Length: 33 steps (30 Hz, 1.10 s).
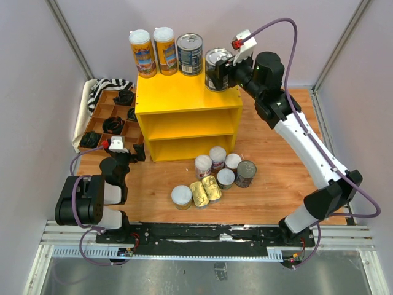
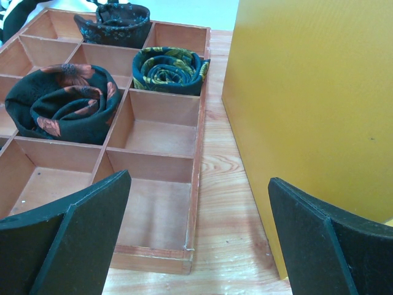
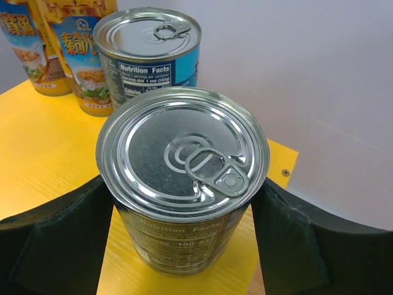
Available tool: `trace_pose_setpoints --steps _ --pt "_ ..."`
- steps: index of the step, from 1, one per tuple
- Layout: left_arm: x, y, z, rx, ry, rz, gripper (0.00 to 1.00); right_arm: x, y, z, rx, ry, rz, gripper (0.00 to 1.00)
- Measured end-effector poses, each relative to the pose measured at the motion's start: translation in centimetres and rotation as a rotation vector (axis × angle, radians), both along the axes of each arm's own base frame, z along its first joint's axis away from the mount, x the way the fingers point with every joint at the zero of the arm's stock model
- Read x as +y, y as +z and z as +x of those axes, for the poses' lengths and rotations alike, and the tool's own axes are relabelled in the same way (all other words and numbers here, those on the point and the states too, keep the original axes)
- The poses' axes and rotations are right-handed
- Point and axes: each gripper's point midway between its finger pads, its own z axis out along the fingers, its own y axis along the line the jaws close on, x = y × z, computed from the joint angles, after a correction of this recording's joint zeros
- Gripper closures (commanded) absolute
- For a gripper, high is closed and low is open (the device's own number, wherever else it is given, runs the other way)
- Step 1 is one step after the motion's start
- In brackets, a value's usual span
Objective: Place and organize the canned foods onto the counter
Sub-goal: Place the canned food on the counter.
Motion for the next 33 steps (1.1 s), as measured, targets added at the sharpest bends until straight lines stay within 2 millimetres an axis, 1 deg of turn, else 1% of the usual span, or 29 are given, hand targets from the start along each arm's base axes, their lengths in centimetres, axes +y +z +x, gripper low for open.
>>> trace_pose_setpoints --steps 6,10,16,22,26,33 --pt "0.0 0.0 0.0 0.0 0.0 0.0 0.0 0.7 0.1 2.5 -0.017 -0.033 0.005 0.47" --pt "0.0 0.0 0.0 0.0 0.0 0.0 0.01 0.7 0.1 3.6 -0.026 -0.053 0.011 0.49" --pt "0.0 0.0 0.0 0.0 0.0 0.0 0.0 0.2 0.1 4.8 -0.031 -0.074 0.016 0.49" --pt "0.0 0.0 0.0 0.0 0.0 0.0 0.0 -0.9 0.2 6.6 -0.037 -0.104 0.024 0.5" --pt "0.0 0.0 0.0 0.0 0.0 0.0 0.0 -1.3 0.2 7.3 -0.041 -0.115 0.027 0.5" --pt "0.0 0.0 0.0 0.0 0.0 0.0 0.0 -1.0 0.3 7.8 -0.041 -0.099 0.034 0.5"
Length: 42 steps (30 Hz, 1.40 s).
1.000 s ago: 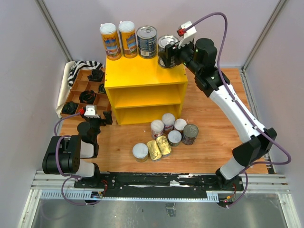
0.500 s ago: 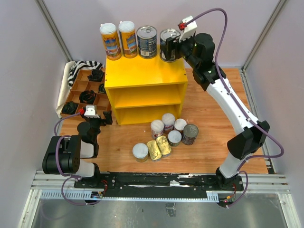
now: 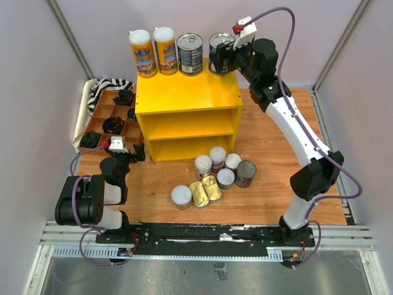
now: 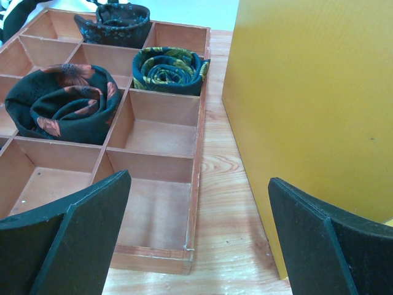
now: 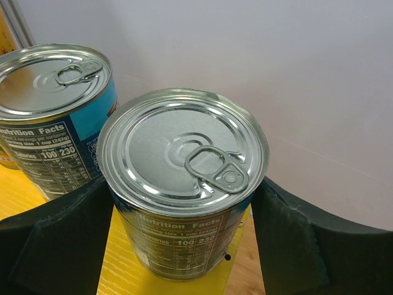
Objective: Place and organize the canned foods onto the counter
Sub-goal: Place the canned food on the counter.
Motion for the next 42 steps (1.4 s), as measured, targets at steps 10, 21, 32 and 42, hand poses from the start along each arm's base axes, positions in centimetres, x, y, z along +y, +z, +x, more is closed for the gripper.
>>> trace_pose_setpoints --steps 10,21,32,42 --pt "0.0 0.0 0.0 0.0 0.0 0.0 0.0 0.9 0.0 0.8 -0.001 0.028 0.001 0.48" --pt "0.0 0.0 0.0 0.0 0.0 0.0 0.0 1.2 0.0 0.6 -0.001 0.039 0.001 0.47" --pt "0.0 0.0 0.0 0.0 0.0 0.0 0.0 1.5 0.1 0.4 0.0 0.05 0.001 0.46" --pt "0.0 0.0 0.0 0.0 0.0 0.0 0.0 2.1 -0.1 0.0 0.005 0.072 -0.001 0.01"
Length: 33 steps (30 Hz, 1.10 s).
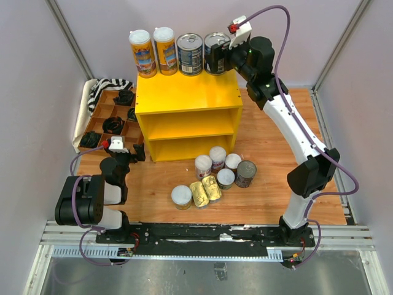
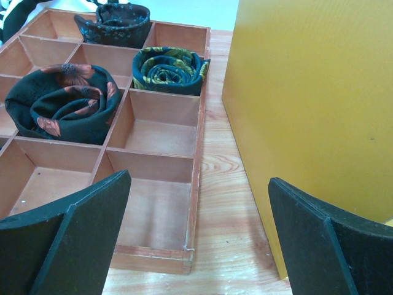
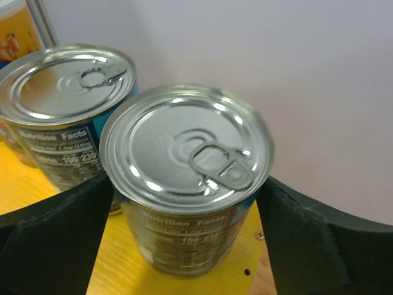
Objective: Place and organize the canned foods onto the counter
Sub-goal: Place the canned food on the counter.
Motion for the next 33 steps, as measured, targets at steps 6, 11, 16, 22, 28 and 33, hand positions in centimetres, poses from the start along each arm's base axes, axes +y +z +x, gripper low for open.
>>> trace_pose_setpoints --steps 6,11,16,22,28,33 --pt "0.0 0.0 0.0 0.0 0.0 0.0 0.0 0.2 -1.8 -0.7 0.077 0.019 -0.032 0.02" --pt "0.0 0.0 0.0 0.0 0.0 0.0 0.0 -0.8 -1.5 -2.6 0.118 0.008 -0.052 0.02" --pt "0.0 0.0 0.0 0.0 0.0 0.0 0.0 -3.7 1.0 -6.9 0.087 -0.035 -0.03 0.01" --pt "0.0 0.0 0.0 0.0 0.0 0.0 0.0 -7.5 0.0 -13.7 0.086 -0.082 0.049 0.01" --pt "0.0 0.0 0.0 0.0 -0.001 0.0 0.0 -4.8 -2.6 -20.0 0.042 0.037 0.059 0.01" --pt "0.0 0.0 0.0 0.0 -0.001 0.0 0.0 1.3 -6.7 -26.3 0.035 0.281 -0.029 0.02"
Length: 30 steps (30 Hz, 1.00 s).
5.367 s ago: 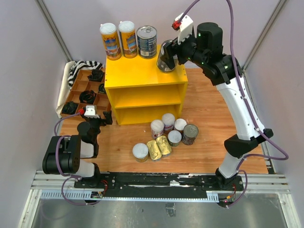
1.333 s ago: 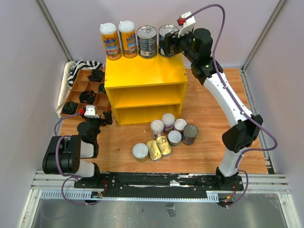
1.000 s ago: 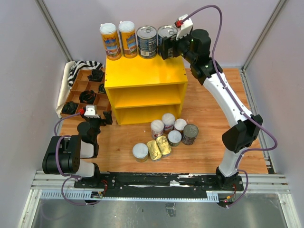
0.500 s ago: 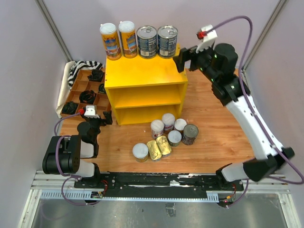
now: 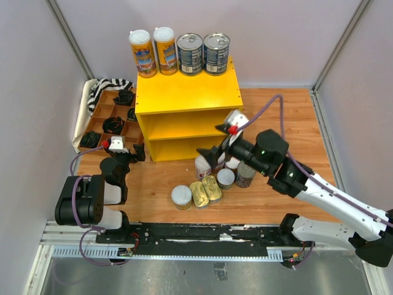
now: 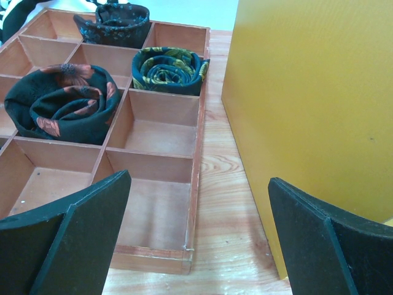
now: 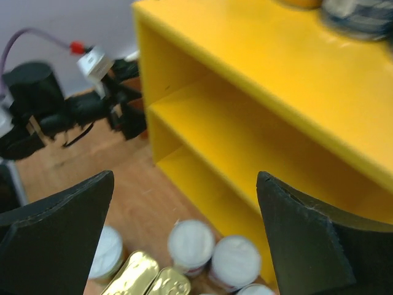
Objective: Place and organize the canned foods onto the counter
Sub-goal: Place the canned food on the counter, then pick up the canned food from the center of the board.
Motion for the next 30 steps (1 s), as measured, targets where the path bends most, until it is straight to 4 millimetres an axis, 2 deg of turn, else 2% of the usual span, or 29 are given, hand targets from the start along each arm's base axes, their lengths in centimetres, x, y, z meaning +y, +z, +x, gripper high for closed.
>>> trace_pose_setpoints --steps 2,5,8,11,19,30 --pt "0.0 0.0 0.0 0.0 0.0 0.0 0.0 2.0 -3.2 -2.3 0.023 0.084 -0.048 0.01" --pt "0.0 0.0 0.0 0.0 0.0 0.0 0.0 3.5 -7.7 -4.0 0.084 0.153 -0.117 0.01" --pt "0.0 0.0 0.0 0.0 0.0 0.0 0.0 4.5 -11.8 -4.3 0.165 0.169 -0.173 0.01" --pt "0.0 0.0 0.0 0.0 0.0 0.0 0.0 4.5 -15.3 -4.2 0.248 0.138 -0.212 0.01" --pt "0.0 0.0 0.0 0.0 0.0 0.0 0.0 2.8 -20.1 -3.8 0.435 -0.059 -0.175 0.01" --pt "0.0 0.0 0.0 0.0 0.0 0.0 0.0 2.1 -24.8 -3.1 0.587 -0.239 -0.166 0.01"
